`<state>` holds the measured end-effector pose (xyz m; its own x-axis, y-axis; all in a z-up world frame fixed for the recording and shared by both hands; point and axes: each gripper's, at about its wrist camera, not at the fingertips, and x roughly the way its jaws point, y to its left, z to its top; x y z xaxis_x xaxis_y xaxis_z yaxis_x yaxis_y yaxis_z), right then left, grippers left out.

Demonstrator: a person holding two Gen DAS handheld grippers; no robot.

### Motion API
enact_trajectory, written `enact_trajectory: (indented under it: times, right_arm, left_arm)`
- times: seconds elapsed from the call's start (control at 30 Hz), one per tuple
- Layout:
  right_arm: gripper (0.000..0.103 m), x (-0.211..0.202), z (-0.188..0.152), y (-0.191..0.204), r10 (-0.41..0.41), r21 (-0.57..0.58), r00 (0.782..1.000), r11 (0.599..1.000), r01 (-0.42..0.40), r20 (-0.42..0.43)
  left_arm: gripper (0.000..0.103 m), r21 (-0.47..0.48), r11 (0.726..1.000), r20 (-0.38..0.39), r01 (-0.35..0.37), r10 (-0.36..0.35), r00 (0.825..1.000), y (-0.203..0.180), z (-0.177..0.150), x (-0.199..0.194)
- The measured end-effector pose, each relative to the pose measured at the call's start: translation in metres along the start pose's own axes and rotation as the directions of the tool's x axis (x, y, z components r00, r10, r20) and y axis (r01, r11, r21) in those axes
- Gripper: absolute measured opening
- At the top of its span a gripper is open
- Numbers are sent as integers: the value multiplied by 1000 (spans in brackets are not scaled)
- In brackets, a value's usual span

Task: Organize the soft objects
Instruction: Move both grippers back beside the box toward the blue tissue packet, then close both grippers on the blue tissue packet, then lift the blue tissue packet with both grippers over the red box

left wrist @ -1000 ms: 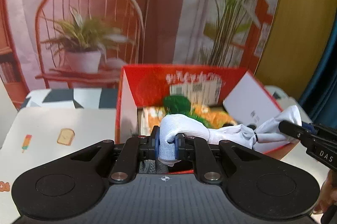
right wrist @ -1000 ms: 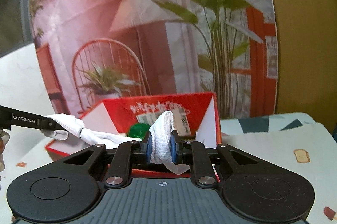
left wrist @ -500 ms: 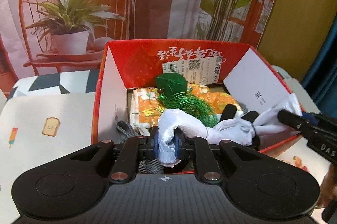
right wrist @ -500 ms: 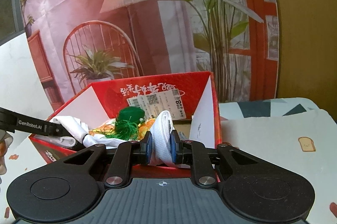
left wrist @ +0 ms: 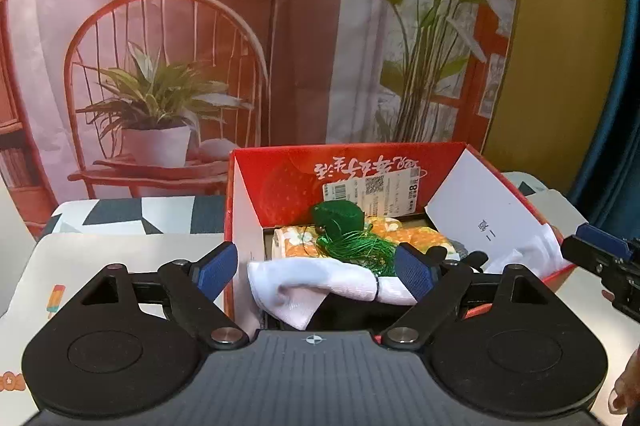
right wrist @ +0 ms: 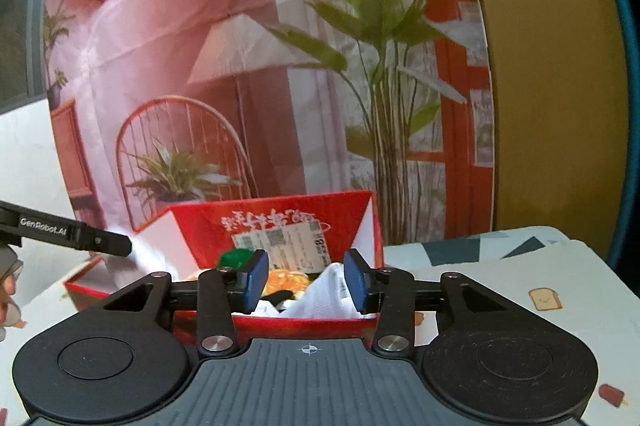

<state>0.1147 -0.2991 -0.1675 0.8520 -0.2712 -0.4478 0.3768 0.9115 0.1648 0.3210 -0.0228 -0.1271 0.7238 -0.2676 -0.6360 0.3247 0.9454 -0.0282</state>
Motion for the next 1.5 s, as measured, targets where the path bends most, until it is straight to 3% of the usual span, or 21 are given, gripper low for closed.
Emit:
enact_trajectory:
  times: [0.27, 0.53, 0.77, 0.97, 1.33, 1.43, 1.5]
  right_arm:
    - [40, -23, -13, 17, 69, -32, 998, 997, -68, 10]
    - [40, -20, -46, 33, 121, -38, 987, 991, -125, -106]
    - [40, -13, -67, 41, 147, -40, 969, 987, -158, -197]
    - [47, -8, -78, 45, 181, -44, 953, 979, -197, -245]
    - [47, 3, -91, 47, 215, -35, 930, 971, -236, -299]
    - [47, 8, -94, 48, 233, -37, 918, 966, -257, -320]
    - [46, 13, -95, 48, 237, -33, 912, 964, -263, -334]
  left_arm:
    - [87, -73, 997, 52, 37, -33, 998, 0, -17, -33]
    - [82, -160, 987, 29, 24, -19, 999, -2, -64, -51]
    - [73, -246, 968, -67, 45, -63, 996, 8, -101, -35]
    - [72, -299, 951, -111, 77, -115, 987, 13, -122, -21]
    - [71, -351, 919, -129, 179, -237, 963, 16, -135, 0]
    - [58, -365, 911, -137, 193, -258, 956, 16, -135, 7]
    - [55, -358, 913, -138, 197, -260, 956, 14, -134, 8]
